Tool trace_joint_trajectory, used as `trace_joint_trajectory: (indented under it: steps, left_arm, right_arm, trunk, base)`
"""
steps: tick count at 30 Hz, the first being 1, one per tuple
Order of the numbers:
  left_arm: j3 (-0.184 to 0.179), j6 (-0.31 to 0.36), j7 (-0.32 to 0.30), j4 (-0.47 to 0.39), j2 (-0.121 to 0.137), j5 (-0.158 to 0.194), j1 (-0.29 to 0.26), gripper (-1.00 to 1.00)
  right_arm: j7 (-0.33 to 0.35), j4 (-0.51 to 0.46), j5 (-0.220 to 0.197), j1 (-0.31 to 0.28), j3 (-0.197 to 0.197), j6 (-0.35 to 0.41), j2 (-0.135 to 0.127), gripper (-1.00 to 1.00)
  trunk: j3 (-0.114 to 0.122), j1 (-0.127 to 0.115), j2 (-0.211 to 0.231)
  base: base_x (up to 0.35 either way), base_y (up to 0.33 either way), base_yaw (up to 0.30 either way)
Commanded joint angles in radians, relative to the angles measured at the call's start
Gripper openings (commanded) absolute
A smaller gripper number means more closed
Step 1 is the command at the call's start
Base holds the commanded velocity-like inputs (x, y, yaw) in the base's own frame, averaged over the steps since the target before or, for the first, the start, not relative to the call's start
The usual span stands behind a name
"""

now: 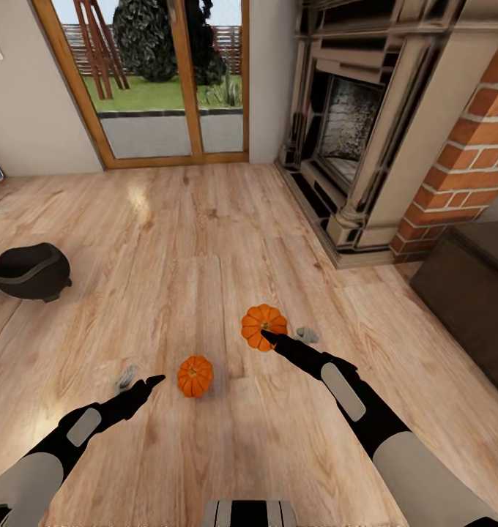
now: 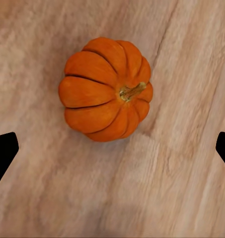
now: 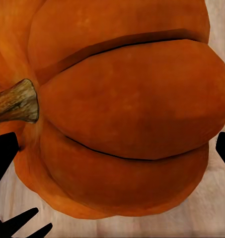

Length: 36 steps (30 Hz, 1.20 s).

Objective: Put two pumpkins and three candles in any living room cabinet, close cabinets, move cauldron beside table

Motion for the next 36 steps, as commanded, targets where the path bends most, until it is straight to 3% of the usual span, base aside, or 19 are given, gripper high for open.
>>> trace_joint_trajectory:
  steps: [1,30,32,36]
  left_arm:
    - [0.005,0.009,-0.002,0.0,0.0,0.005,0.0,1.0]
    - [0.0,-0.002,-0.005,0.0,-0.002,0.006,0.0,1.0]
    - [-0.001,-0.003,-0.005,0.0,-0.002,0.006,0.0,1.0]
    - [-0.014,-0.004,-0.006,-0.001,-0.002,0.006,0.001,1.0]
  right_arm:
    - [0.001,-0.001,-0.008,-0.001,0.002,0.002,-0.001,-1.0]
    - [0.002,-0.002,-0.007,-0.001,0.002,0.001,-0.001,-1.0]
    - [0.002,-0.002,-0.007,-0.001,0.002,0.002,-0.001,-1.0]
    - [0.002,-0.002,-0.007,-0.001,0.002,0.002,-0.001,-1.0]
  trunk:
    - [-0.005,0.0,-0.001]
    - [-0.117,0.013,-0.007]
    - [-0.117,0.013,-0.007]
    - [-0.132,0.015,-0.008]
  base:
    - [0.0,0.0,0.0]
    - [0.0,0.0,0.0]
    - [0.0,0.0,0.0]
    - [0.0,0.0,0.0]
